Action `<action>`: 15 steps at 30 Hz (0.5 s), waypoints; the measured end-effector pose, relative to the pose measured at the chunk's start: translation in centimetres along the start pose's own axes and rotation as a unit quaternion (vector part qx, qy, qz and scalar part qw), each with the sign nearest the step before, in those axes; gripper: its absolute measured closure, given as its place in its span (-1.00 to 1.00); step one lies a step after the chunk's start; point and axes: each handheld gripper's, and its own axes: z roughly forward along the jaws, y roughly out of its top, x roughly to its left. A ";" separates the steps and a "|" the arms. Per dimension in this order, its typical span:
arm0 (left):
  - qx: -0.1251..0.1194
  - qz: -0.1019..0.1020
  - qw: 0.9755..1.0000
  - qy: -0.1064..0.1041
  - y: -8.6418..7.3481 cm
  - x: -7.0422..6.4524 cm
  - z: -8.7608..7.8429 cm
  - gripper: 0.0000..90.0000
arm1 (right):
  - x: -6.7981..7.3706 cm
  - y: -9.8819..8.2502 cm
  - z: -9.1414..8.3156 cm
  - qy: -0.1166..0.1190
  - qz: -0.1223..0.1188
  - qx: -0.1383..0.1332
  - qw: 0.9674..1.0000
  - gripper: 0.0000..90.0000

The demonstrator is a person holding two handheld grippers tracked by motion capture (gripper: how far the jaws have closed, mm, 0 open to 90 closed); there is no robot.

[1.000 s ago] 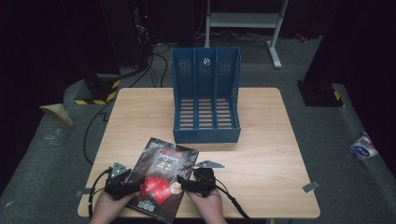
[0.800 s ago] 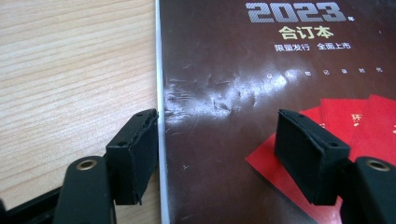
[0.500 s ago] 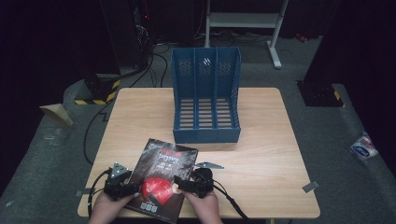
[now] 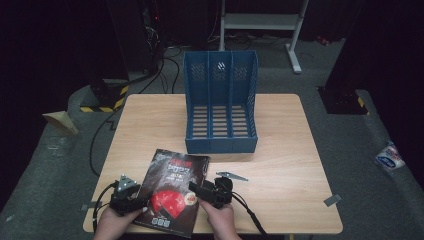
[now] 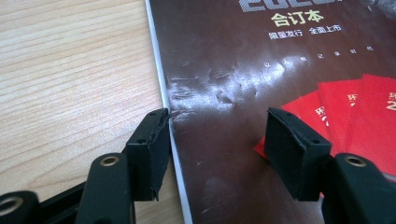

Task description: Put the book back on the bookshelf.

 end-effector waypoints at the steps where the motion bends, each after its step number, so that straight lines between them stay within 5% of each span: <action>1: 0.000 -0.004 1.000 -0.001 0.0 0.0 0.0 -0.08 | 0.0 0.0 -0.2 0.012 -0.001 -0.012 1.000 -0.34; 5: -0.001 -0.005 1.000 -0.002 -0.1 0.1 0.0 -0.08 | 0.4 0.2 -0.5 0.050 -0.006 -0.038 0.998 -0.20; 9: -0.003 -0.002 1.000 -0.002 -0.1 0.2 0.0 -0.08 | 0.6 -0.2 -0.4 0.070 -0.003 -0.034 0.997 -0.11; 15: -0.004 -0.002 1.000 -0.004 -0.2 0.2 0.0 -0.09 | 0.6 -0.8 0.3 0.051 -0.017 0.005 0.999 0.05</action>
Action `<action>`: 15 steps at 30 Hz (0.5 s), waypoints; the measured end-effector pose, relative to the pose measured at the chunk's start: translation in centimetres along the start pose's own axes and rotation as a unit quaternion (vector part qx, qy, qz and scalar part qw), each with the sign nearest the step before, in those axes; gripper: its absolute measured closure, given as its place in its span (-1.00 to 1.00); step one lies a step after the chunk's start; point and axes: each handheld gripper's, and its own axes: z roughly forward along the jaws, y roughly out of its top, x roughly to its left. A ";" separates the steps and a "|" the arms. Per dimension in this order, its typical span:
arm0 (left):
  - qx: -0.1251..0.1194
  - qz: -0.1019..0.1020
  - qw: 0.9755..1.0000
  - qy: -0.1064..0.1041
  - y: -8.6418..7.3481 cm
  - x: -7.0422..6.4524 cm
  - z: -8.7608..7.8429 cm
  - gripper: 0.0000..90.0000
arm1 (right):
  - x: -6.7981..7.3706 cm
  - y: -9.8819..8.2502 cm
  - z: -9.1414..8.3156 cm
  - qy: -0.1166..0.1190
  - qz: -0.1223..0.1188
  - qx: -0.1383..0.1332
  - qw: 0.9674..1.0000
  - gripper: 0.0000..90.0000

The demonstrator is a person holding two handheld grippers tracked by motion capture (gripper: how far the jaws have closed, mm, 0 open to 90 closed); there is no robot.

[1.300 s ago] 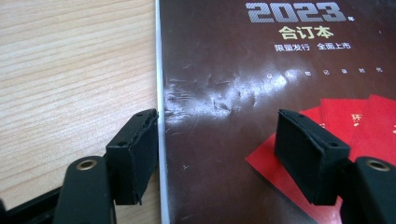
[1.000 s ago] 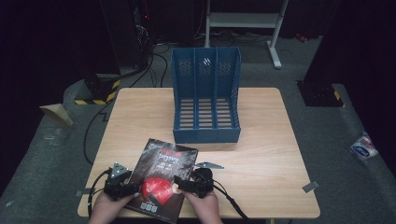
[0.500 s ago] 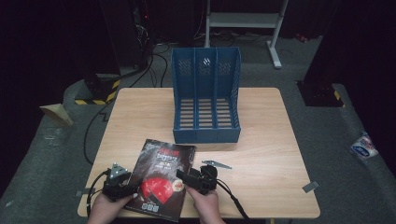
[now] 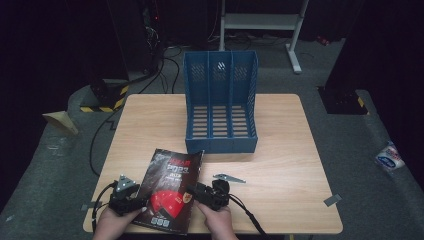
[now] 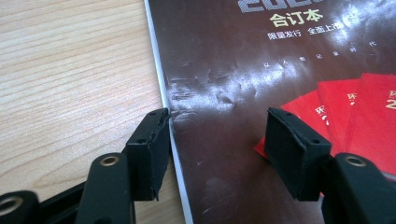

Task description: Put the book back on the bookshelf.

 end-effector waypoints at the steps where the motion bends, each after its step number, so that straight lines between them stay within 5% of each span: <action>1: 0.000 0.000 1.000 0.000 0.0 0.0 0.0 -0.09 | 0.0 0.0 0.1 -0.008 -0.003 0.006 1.000 0.07; 6: -0.001 0.001 1.000 -0.001 0.0 0.0 0.0 -0.09 | -0.5 1.2 0.1 -0.039 -0.023 0.020 0.999 0.23; 15: -0.006 0.003 1.000 -0.004 -0.1 0.1 0.1 -0.09 | -1.0 2.6 0.4 -0.062 -0.045 0.040 0.996 0.37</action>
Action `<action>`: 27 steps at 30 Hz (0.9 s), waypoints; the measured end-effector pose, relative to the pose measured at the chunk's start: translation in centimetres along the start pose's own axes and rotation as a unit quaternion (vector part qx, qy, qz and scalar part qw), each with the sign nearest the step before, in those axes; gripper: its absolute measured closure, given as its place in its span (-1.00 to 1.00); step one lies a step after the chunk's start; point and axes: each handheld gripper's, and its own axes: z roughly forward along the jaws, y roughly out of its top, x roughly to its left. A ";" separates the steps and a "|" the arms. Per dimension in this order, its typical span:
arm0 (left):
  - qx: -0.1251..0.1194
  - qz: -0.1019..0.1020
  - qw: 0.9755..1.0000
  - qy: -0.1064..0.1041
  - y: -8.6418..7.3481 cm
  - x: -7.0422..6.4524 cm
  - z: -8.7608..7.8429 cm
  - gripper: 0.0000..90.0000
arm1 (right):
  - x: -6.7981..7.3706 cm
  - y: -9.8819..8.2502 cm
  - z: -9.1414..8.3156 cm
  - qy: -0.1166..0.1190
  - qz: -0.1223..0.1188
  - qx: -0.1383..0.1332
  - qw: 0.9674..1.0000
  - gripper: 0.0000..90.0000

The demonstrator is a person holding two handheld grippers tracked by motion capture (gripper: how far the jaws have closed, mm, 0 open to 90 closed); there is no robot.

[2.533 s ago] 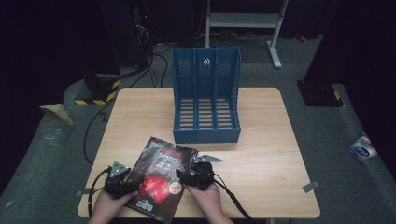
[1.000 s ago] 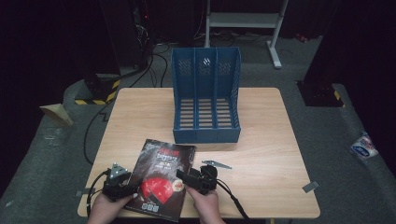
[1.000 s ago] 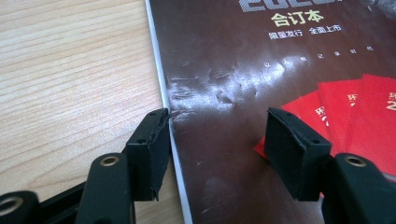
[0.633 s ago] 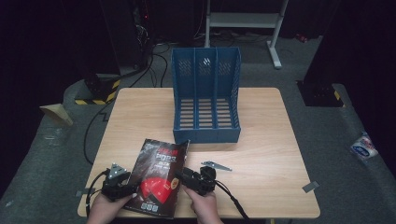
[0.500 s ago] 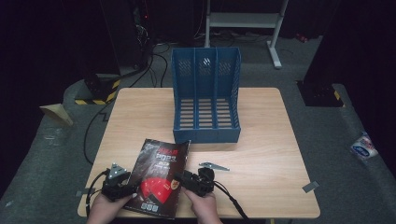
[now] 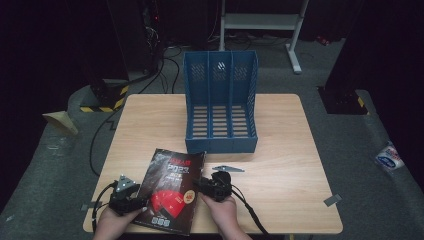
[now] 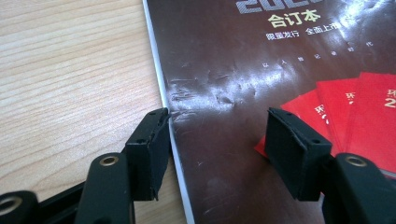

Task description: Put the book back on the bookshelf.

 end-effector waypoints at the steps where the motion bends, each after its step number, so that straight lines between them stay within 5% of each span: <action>1: -0.001 0.000 1.000 0.000 0.0 0.0 0.0 -0.09 | -0.1 0.1 0.0 0.000 -0.001 0.001 1.000 0.37; 16: -0.007 0.000 1.000 0.000 -0.1 0.1 0.0 -0.05 | -0.3 0.6 -0.1 0.005 -0.028 0.032 0.999 0.60; 22: -0.009 -0.001 1.000 -0.001 -0.1 0.1 0.0 -0.05 | 0.1 0.5 -0.3 -0.002 -0.069 0.026 0.997 0.59; 27: -0.009 -0.001 1.000 -0.004 -0.1 0.0 0.1 -0.06 | 0.3 0.7 -0.7 0.010 -0.060 0.034 0.998 0.64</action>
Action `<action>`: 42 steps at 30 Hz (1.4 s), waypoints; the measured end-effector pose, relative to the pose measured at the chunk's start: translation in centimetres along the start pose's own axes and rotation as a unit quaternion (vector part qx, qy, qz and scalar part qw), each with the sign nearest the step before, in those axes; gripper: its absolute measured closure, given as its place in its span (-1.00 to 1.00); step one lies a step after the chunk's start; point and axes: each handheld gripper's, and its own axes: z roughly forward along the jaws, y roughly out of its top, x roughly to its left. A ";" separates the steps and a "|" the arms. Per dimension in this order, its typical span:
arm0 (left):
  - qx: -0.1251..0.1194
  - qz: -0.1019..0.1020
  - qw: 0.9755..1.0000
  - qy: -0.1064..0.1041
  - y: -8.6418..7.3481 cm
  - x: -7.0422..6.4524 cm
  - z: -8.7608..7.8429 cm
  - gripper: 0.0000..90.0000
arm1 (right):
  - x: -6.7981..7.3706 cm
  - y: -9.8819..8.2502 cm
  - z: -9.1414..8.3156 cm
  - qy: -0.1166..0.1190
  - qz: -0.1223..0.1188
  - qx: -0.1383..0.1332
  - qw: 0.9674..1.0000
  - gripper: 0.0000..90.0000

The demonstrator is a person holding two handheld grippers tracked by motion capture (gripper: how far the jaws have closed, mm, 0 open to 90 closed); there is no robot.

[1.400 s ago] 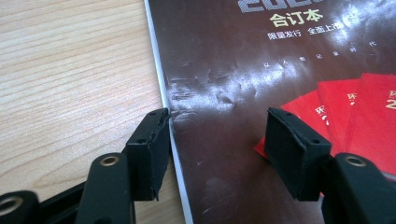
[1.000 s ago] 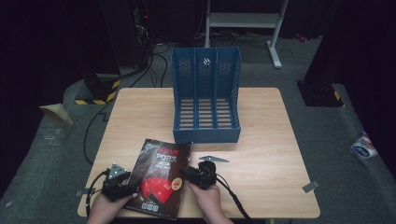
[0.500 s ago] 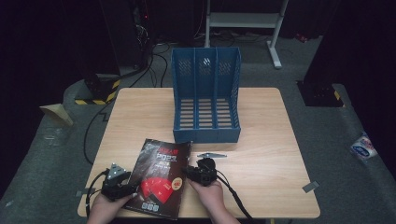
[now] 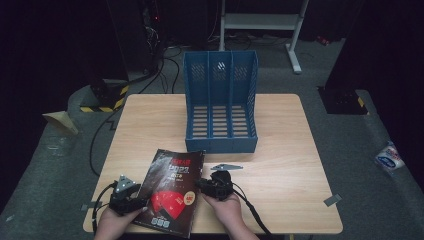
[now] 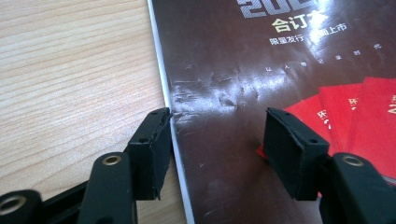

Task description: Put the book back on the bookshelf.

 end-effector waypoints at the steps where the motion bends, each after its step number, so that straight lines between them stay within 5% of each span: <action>1: 0.000 0.000 1.000 0.000 0.0 0.0 0.0 -0.06 | 0.0 0.0 0.0 0.000 0.000 0.000 1.000 0.64; 12: -0.002 0.003 1.000 -0.005 0.0 -0.2 0.1 -0.15 | 1.1 -0.1 -0.9 0.013 -0.016 -0.020 1.000 0.75; 23: -0.008 0.006 1.000 -0.017 0.1 -0.3 0.4 -0.30 | 2.0 0.4 -2.1 0.009 -0.061 -0.057 0.996 0.88; 26: -0.015 -0.021 0.999 -0.042 0.2 -0.2 0.6 -0.35 | 2.2 0.8 -2.7 0.001 -0.086 -0.067 0.994 0.93; 29: -0.017 -0.015 0.999 -0.040 0.2 -0.3 0.7 -0.35 | 2.3 0.9 -3.0 -0.003 -0.098 -0.070 0.993 0.93; 37: -0.020 -0.031 0.998 -0.057 0.4 -0.5 1.0 -0.47 | 2.1 1.2 -4.2 0.016 -0.089 -0.093 0.991 0.94; 42: -0.030 -0.093 0.988 -0.121 1.0 0.0 1.7 -0.47 | 2.4 1.4 -5.3 0.026 -0.098 -0.116 0.988 0.94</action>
